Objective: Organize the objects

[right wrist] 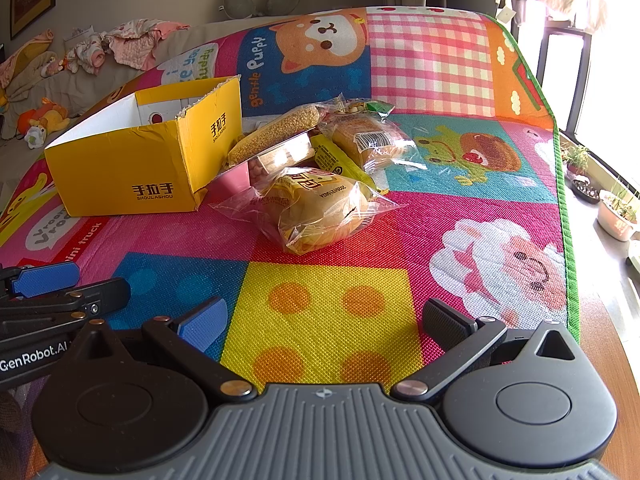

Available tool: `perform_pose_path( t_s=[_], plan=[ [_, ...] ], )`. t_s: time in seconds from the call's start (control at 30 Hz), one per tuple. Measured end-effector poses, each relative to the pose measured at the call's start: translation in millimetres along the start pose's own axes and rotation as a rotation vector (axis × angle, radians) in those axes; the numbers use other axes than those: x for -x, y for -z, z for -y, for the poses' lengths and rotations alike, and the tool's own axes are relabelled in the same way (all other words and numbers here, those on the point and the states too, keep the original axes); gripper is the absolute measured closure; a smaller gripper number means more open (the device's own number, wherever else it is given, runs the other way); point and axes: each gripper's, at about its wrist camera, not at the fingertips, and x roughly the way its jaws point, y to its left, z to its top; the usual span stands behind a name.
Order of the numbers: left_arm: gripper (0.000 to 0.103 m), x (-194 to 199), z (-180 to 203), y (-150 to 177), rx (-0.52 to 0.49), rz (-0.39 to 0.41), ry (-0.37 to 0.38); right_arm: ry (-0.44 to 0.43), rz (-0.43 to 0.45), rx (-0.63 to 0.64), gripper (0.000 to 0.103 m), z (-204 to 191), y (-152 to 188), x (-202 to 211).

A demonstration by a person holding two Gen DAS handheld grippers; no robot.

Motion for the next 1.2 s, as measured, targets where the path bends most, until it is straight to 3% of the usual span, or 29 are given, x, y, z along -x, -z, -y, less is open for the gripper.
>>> perform_pose_path(
  t_s=[0.83, 1.2],
  plan=[
    [0.044, 0.3, 3.6, 0.2, -0.012, 0.001, -0.009, 0.002, -0.001, -0.002, 0.0, -1.2, 0.8, 1.2],
    [0.044, 0.8, 2.6, 0.4, -0.009, 0.001, -0.007, -0.035, -0.078, 0.025, 0.0, 2.6, -7.0, 1.2]
  ],
)
